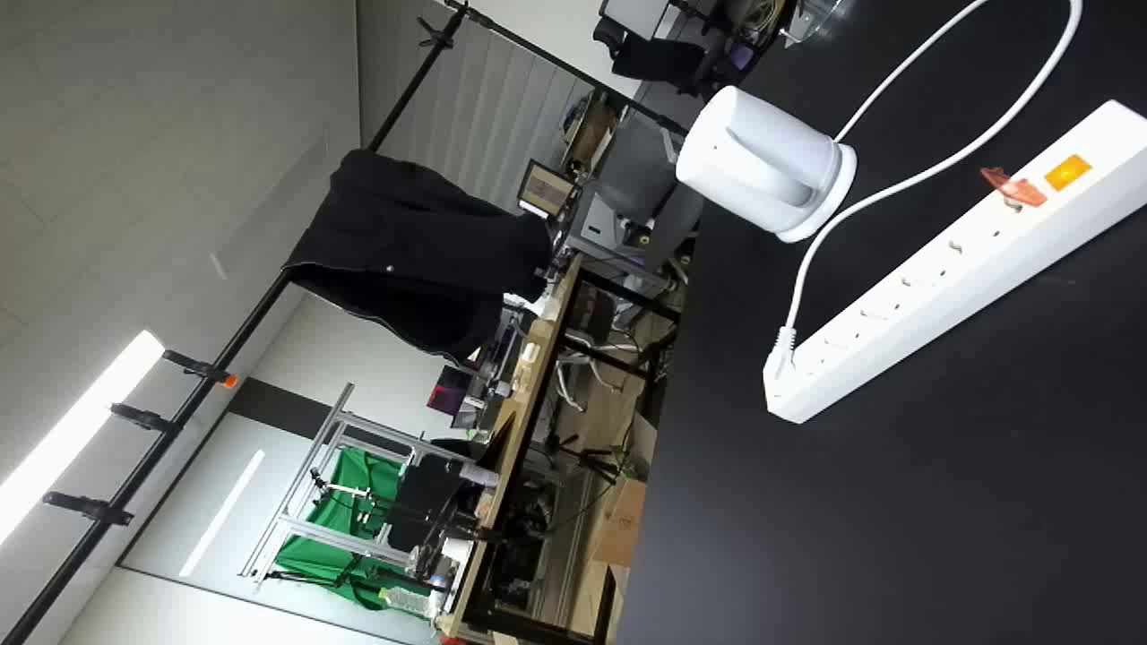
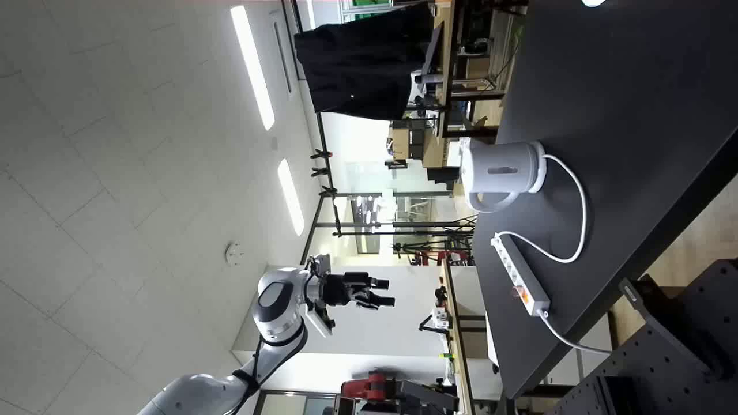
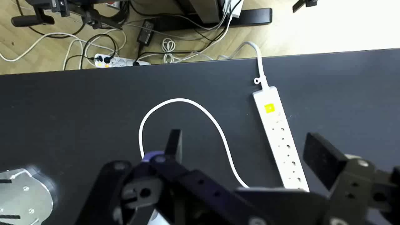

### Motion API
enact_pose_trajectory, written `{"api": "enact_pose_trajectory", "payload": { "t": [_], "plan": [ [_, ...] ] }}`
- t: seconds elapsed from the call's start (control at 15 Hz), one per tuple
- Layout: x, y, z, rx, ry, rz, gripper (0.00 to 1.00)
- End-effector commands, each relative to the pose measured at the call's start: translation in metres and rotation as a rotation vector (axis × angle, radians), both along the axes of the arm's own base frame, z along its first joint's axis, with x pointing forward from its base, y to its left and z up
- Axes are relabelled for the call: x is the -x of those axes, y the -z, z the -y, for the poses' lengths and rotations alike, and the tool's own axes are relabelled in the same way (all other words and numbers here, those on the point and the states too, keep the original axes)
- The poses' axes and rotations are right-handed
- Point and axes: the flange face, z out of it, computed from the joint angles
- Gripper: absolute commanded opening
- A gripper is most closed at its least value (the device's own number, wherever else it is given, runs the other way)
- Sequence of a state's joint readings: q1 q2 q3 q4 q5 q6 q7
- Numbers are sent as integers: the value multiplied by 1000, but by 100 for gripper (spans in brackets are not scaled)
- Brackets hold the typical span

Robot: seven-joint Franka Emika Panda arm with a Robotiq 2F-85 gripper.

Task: Turn off the main adapter switch

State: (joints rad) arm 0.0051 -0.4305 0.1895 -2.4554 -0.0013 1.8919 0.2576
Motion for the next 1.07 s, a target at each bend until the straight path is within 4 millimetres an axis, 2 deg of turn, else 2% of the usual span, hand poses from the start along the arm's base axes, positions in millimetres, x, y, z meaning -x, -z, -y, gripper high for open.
{"api": "enact_pose_trajectory", "payload": {
  "t": [0.0, 0.67, 0.8, 1.0],
  "plan": [
    [0, 0, 0, 0, 0, 0, 100],
    [0, 0, 0, 0, 0, 1, 100],
    [2, 4, -2, -50, -37, 19, 100],
    [2, 25, -2, -143, -112, 9, 100]
  ]
}}
